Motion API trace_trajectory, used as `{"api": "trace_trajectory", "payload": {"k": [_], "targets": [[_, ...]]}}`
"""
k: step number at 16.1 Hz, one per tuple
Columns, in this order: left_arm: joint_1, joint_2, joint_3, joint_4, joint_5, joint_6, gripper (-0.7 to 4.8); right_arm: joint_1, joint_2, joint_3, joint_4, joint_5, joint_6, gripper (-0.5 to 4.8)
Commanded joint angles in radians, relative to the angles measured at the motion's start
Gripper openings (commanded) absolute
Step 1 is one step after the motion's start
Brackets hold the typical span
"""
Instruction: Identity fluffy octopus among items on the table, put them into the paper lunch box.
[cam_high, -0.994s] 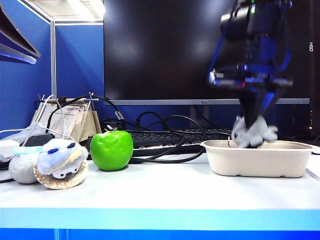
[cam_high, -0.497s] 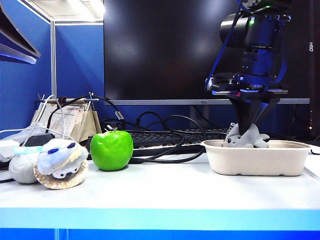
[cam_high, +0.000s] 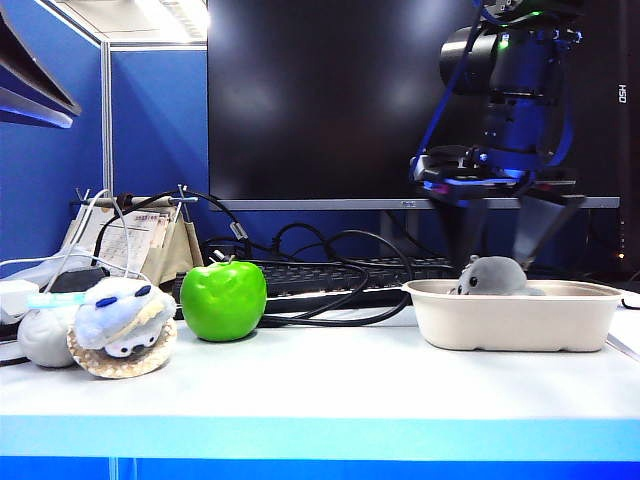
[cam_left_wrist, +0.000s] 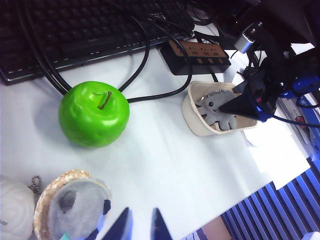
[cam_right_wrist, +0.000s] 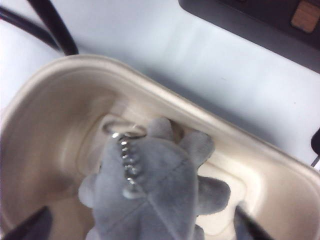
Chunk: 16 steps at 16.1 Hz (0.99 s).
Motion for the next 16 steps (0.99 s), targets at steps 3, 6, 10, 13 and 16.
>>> {"api": "trace_trajectory", "payload": {"k": [3, 6, 10, 13, 16], "targets": [[0.001, -0.002, 0.006, 0.013, 0.006, 0.002, 0.62, 0.000, -0.006, 0.002, 0.011, -0.002, 0.009, 4.45], [0.001, -0.002, 0.006, 0.013, 0.006, 0.003, 0.62, 0.000, -0.006, 0.026, 0.005, -0.001, 0.009, 4.39], [0.001, -0.002, 0.006, 0.013, 0.005, 0.003, 0.62, 0.000, -0.007, 0.195, -0.131, 0.000, 0.008, 4.13], [0.001, -0.002, 0.006, 0.014, -0.002, 0.005, 0.62, 0.000, -0.008, 0.388, -0.323, 0.000, -0.003, 2.02], [0.001, -0.002, 0.005, 0.014, -0.006, 0.066, 0.62, -0.002, -0.008, 0.540, -0.533, 0.003, -0.003, 0.42]]}}
